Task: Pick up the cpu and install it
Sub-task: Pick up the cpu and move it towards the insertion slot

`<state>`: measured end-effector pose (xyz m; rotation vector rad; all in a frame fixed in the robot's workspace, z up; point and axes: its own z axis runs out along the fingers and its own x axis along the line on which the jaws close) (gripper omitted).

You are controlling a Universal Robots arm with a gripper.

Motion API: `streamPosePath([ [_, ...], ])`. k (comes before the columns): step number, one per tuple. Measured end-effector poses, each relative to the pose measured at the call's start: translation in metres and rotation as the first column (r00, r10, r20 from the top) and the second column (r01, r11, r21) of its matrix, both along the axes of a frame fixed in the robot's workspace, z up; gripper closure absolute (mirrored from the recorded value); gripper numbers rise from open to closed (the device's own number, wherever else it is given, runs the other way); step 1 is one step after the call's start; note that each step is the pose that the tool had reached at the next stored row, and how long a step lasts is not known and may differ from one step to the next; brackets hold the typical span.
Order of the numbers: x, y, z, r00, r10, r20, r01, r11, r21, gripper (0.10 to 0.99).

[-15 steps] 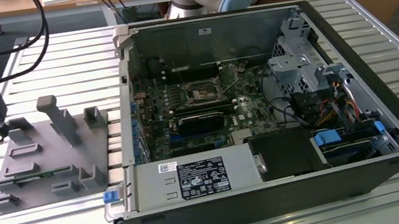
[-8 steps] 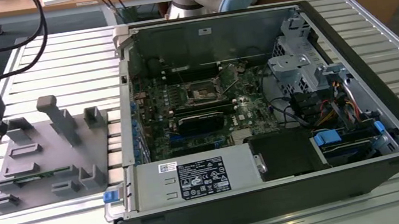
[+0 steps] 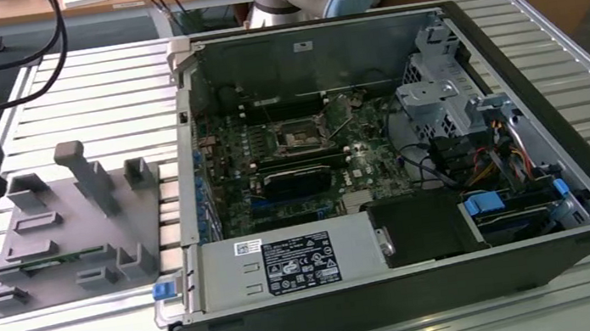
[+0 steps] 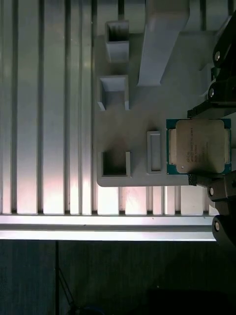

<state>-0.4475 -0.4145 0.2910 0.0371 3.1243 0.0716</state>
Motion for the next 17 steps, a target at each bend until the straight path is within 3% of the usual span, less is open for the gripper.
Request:
streamPosePath([
  [17, 0.0, 0.0, 0.0089, 1.0, 0.0, -0.0001, 0.0, 1.0, 0.0, 0.561],
])
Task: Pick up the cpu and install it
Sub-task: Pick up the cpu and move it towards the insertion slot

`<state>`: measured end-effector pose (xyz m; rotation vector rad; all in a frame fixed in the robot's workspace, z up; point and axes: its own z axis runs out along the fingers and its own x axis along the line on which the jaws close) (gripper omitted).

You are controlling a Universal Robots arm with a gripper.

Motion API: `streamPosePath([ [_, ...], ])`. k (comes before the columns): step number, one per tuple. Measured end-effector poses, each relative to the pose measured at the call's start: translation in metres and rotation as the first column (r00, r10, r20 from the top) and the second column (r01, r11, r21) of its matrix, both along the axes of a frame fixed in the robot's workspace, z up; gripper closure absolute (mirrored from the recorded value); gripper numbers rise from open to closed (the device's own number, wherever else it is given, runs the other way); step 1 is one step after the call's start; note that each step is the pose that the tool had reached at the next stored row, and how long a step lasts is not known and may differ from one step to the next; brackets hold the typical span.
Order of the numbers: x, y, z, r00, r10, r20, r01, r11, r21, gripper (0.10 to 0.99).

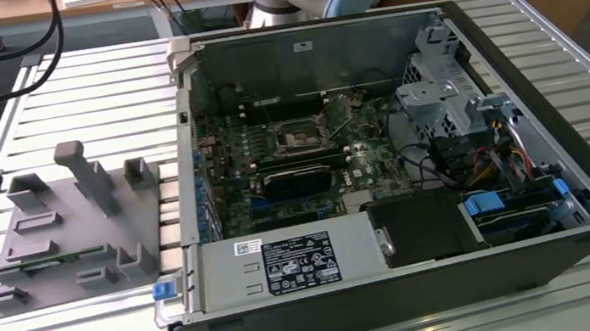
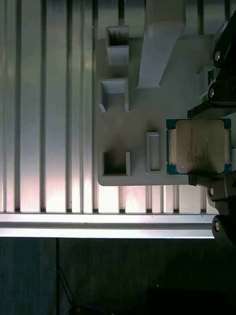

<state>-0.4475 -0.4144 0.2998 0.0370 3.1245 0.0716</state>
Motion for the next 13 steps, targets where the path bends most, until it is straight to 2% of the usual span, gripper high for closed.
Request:
streamPosePath([
  [13, 0.0, 0.0002, 0.0069, 1.0, 0.0, -0.0001, 0.0, 1.0, 0.0, 0.561],
])
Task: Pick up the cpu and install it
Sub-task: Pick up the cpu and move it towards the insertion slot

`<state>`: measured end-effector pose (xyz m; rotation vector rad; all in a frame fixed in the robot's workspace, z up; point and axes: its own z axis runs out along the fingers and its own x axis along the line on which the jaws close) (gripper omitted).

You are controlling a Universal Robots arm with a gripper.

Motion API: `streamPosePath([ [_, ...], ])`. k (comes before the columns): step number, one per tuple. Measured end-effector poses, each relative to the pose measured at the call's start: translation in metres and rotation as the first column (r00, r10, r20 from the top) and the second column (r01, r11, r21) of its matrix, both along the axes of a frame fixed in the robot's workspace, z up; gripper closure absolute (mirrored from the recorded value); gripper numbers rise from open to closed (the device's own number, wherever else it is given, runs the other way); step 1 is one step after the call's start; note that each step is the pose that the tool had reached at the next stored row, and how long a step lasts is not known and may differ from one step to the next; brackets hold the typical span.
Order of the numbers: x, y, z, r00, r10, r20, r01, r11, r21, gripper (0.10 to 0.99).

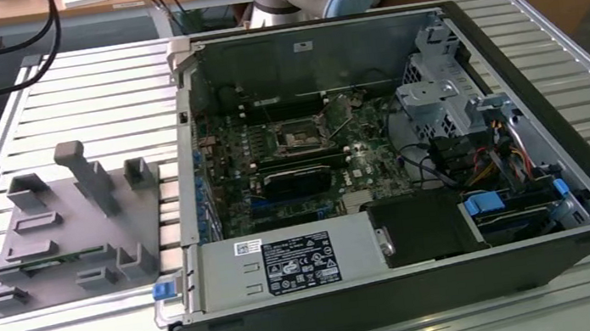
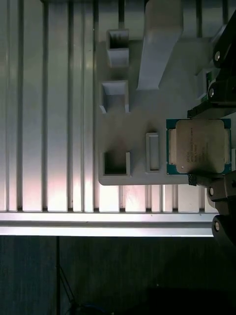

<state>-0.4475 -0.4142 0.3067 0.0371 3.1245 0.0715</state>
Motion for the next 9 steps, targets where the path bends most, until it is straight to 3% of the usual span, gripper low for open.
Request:
streamPosePath([
  [9, 0.0, 0.0022, 0.0175, 1.0, 0.0, 0.0001, 0.0, 1.0, 0.0, 0.561],
])
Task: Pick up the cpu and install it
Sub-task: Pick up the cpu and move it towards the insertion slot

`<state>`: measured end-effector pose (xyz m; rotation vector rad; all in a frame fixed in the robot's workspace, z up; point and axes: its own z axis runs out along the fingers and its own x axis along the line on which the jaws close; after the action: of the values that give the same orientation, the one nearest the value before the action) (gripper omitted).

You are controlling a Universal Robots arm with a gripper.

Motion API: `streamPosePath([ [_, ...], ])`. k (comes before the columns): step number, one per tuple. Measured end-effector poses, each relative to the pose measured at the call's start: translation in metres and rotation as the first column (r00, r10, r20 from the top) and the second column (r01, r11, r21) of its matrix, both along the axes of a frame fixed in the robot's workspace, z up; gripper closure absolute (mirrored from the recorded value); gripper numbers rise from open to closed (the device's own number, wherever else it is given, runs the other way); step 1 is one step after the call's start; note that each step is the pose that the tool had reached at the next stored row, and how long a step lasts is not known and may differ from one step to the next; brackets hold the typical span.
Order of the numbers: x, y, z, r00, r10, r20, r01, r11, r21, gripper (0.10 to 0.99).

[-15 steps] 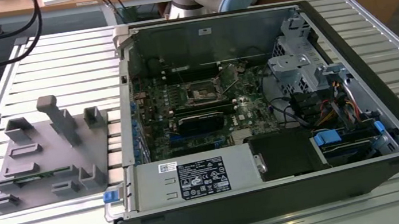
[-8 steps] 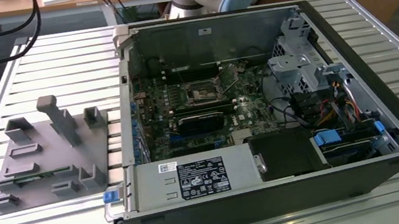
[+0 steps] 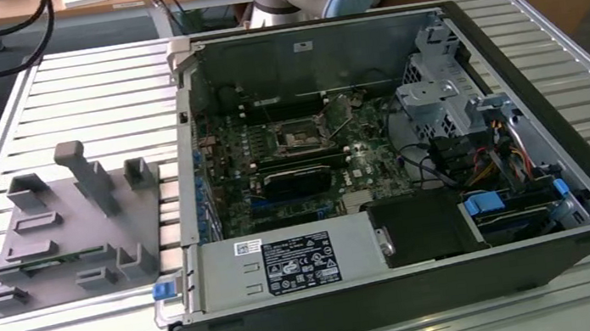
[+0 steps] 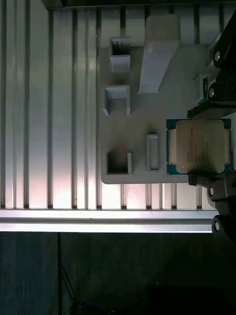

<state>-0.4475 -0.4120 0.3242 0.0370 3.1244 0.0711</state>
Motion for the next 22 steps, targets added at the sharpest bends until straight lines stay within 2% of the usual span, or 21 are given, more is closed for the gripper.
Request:
streamPosePath([
  [4, 0.0, 0.0008, 0.0087, 1.0, 0.0, 0.0, 0.0, 1.0, 0.0, 0.561],
  [18, 0.0, 0.0014, 0.0222, 1.0, 0.0, 0.0, 0.0, 1.0, 0.0, 0.561],
  [22, 0.0, 0.0014, 0.0282, 1.0, 0.0, 0.0, 0.0, 1.0, 0.0, 0.561],
])
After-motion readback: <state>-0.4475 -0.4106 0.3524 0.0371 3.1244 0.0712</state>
